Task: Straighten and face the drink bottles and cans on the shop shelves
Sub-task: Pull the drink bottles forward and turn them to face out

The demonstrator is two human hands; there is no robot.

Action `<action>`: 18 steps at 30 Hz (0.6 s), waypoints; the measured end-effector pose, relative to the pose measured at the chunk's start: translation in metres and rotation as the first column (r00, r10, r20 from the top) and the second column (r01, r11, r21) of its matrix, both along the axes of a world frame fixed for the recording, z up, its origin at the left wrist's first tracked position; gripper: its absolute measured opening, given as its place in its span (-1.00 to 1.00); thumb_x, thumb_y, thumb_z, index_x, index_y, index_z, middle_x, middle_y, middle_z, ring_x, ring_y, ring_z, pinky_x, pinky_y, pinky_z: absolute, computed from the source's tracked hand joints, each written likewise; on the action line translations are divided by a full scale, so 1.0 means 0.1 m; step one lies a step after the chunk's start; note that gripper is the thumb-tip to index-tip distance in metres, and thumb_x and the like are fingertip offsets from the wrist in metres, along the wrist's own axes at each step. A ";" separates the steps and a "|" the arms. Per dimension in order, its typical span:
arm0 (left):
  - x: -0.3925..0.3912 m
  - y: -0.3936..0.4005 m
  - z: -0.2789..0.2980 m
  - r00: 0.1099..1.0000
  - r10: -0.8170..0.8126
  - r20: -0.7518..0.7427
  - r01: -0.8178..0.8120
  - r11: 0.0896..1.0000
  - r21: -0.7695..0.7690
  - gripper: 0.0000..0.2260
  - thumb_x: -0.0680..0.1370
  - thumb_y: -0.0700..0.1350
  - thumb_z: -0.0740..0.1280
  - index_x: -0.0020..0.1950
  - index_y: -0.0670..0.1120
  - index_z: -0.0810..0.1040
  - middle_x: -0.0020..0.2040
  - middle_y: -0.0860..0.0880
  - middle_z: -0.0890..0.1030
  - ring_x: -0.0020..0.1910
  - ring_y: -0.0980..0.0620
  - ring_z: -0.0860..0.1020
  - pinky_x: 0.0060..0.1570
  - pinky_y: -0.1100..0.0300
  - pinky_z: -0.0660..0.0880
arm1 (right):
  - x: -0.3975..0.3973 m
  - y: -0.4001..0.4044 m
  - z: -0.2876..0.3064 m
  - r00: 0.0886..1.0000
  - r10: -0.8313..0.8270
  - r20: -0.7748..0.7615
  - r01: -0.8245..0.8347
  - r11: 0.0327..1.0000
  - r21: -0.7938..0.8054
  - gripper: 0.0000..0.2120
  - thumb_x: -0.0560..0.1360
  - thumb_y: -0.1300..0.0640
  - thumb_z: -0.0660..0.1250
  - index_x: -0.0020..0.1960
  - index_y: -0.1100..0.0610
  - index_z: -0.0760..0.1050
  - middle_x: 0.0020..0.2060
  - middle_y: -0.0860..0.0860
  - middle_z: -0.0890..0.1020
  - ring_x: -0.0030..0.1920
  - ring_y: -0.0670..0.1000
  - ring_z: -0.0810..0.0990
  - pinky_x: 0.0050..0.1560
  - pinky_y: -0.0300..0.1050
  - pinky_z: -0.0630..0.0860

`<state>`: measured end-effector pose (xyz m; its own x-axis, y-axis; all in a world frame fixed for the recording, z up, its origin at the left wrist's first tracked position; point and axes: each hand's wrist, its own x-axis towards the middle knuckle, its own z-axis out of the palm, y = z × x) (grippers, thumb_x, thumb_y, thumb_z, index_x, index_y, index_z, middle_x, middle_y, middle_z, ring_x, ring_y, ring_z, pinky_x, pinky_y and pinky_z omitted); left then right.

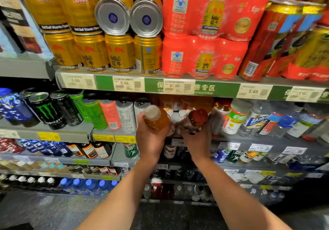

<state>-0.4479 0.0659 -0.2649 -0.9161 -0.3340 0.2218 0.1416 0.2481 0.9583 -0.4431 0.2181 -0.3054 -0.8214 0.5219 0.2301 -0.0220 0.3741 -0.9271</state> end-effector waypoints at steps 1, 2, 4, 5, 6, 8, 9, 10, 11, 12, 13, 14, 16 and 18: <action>-0.04 0.06 0.02 1.000 -0.002 0.000 0.002 1.000 -0.028 -0.47 0.29 0.17 0.59 0.13 0.27 0.38 -0.10 0.25 0.61 -0.13 0.23 0.58 -0.22 0.30 0.48 | 0.03 0.04 0.00 1.000 0.003 0.006 -0.003 1.000 0.002 -0.24 0.27 -0.15 0.62 0.36 0.02 0.40 0.13 -0.03 0.64 0.09 -0.07 0.64 0.15 0.01 0.60; -0.08 0.11 0.04 1.000 -0.005 0.004 0.006 0.999 -0.050 -0.50 0.30 0.17 0.58 0.12 0.29 0.40 -0.08 0.25 0.62 -0.11 0.27 0.58 -0.22 0.32 0.47 | 0.06 0.08 0.00 1.000 0.007 0.005 -0.007 1.000 0.001 -0.21 0.27 -0.16 0.62 0.38 0.04 0.39 0.15 -0.02 0.64 0.12 -0.05 0.64 0.17 0.00 0.59; -0.17 0.22 0.11 1.000 -0.004 0.019 0.006 0.995 -0.096 -0.54 0.33 0.15 0.55 0.10 0.36 0.41 -0.03 0.31 0.60 -0.06 0.34 0.55 -0.17 0.25 0.47 | 0.12 0.14 0.04 1.000 0.022 -0.020 -0.022 1.000 -0.019 -0.19 0.27 -0.20 0.60 0.40 0.01 0.38 0.17 -0.07 0.64 0.16 -0.08 0.62 0.19 -0.06 0.57; -0.21 0.26 0.13 0.999 -0.003 0.032 0.007 0.992 -0.122 -0.54 0.32 0.13 0.54 0.08 0.41 0.39 -0.02 0.32 0.59 -0.05 0.35 0.54 -0.14 0.21 0.48 | 0.16 0.16 0.07 0.999 0.033 -0.035 -0.034 0.999 -0.028 -0.22 0.26 -0.23 0.59 0.39 -0.08 0.38 0.15 -0.17 0.64 0.16 -0.17 0.61 0.18 -0.15 0.55; -0.26 0.30 0.15 0.999 -0.006 0.051 0.014 0.989 -0.146 -0.52 0.30 0.11 0.54 0.09 0.41 0.39 -0.02 0.30 0.59 -0.04 0.31 0.55 -0.11 0.15 0.49 | 0.19 0.19 0.10 0.997 0.046 -0.054 -0.047 0.999 -0.025 -0.29 0.26 -0.25 0.57 0.34 -0.25 0.37 0.11 -0.30 0.62 0.12 -0.31 0.57 0.16 -0.31 0.52; -0.33 0.37 0.13 0.996 -0.007 0.085 0.025 0.977 -0.214 -0.46 0.29 0.08 0.56 0.18 0.27 0.41 -0.01 0.20 0.57 -0.03 0.10 0.55 -0.08 0.10 0.46 | 0.25 0.24 0.16 0.995 0.068 -0.075 -0.071 0.997 -0.028 -0.42 0.25 -0.28 0.51 0.18 -0.48 0.33 0.01 -0.43 0.58 0.05 -0.47 0.51 0.03 -0.54 0.39; -0.36 0.40 0.10 0.996 0.005 0.092 0.019 0.966 -0.259 -0.43 0.30 0.07 0.57 0.24 0.16 0.43 -0.03 0.16 0.55 -0.04 0.05 0.55 -0.08 0.11 0.44 | 0.27 0.28 0.17 0.994 0.082 -0.072 -0.086 0.995 -0.044 -0.45 0.24 -0.29 0.49 0.14 -0.48 0.34 -0.01 -0.41 0.58 0.03 -0.48 0.50 0.00 -0.54 0.37; -0.38 0.44 0.07 0.995 0.021 0.093 0.008 0.955 -0.297 -0.42 0.32 0.06 0.57 0.26 0.10 0.43 -0.05 0.14 0.53 -0.05 0.02 0.56 -0.08 0.12 0.45 | 0.29 0.31 0.17 0.993 0.095 -0.072 -0.099 0.993 -0.057 -0.45 0.22 -0.30 0.49 0.15 -0.41 0.36 -0.01 -0.38 0.56 0.03 -0.47 0.50 0.00 -0.53 0.36; -0.39 0.48 0.04 0.995 0.041 0.093 -0.008 0.946 -0.325 -0.43 0.34 0.07 0.57 0.27 0.07 0.43 -0.06 0.12 0.54 -0.05 0.00 0.58 -0.08 0.10 0.48 | 0.31 0.35 0.16 0.991 0.108 -0.078 -0.113 0.991 -0.068 -0.41 0.22 -0.30 0.49 0.18 -0.32 0.37 0.00 -0.39 0.55 0.03 -0.48 0.50 -0.01 -0.55 0.36; -0.40 0.51 0.02 0.994 0.064 0.091 -0.029 0.938 -0.346 -0.44 0.35 0.08 0.56 0.27 0.07 0.43 -0.05 0.09 0.57 -0.05 -0.03 0.60 -0.07 0.07 0.52 | 0.32 0.39 0.14 0.989 0.123 -0.086 -0.129 0.989 -0.073 -0.38 0.22 -0.29 0.50 0.20 -0.25 0.37 0.00 -0.41 0.56 0.03 -0.49 0.49 -0.02 -0.58 0.35; -0.41 0.54 0.01 0.992 0.087 0.089 -0.048 0.929 -0.367 -0.45 0.36 0.10 0.55 0.27 0.07 0.42 -0.03 0.06 0.60 -0.04 -0.06 0.61 -0.07 0.05 0.55 | 0.34 0.43 0.12 0.985 0.145 -0.091 -0.152 0.986 -0.076 -0.37 0.22 -0.29 0.51 0.21 -0.23 0.36 0.00 -0.46 0.56 0.03 -0.49 0.50 -0.03 -0.59 0.36; -0.43 0.56 0.00 0.990 0.107 0.089 -0.064 0.920 -0.385 -0.45 0.37 0.12 0.55 0.27 0.06 0.41 0.00 0.02 0.63 -0.03 -0.09 0.62 -0.09 0.05 0.55 | 0.35 0.48 0.10 0.982 0.167 -0.089 -0.174 0.982 -0.076 -0.38 0.23 -0.28 0.52 0.20 -0.25 0.36 0.02 -0.49 0.55 0.03 -0.45 0.52 -0.02 -0.55 0.39; -0.47 0.56 -0.04 0.986 0.130 0.102 -0.080 0.916 -0.392 -0.38 0.39 0.13 0.54 0.33 0.00 0.37 0.06 -0.07 0.65 0.01 -0.15 0.64 -0.11 0.07 0.53 | 0.38 0.57 0.08 0.977 0.195 -0.092 -0.202 0.976 -0.080 -0.43 0.24 -0.26 0.53 0.17 -0.29 0.37 0.03 -0.39 0.59 0.05 -0.33 0.58 0.05 -0.33 0.51; -0.48 0.57 -0.09 0.988 0.132 0.084 -0.094 0.930 -0.355 -0.29 0.40 0.11 0.56 0.40 -0.07 0.30 0.10 -0.11 0.65 0.05 -0.17 0.63 -0.10 0.10 0.49 | 0.42 0.67 0.07 0.968 0.220 -0.119 -0.231 0.969 -0.092 -0.44 0.26 -0.22 0.53 0.19 -0.19 0.43 0.07 -0.18 0.64 0.10 -0.14 0.62 0.11 -0.08 0.57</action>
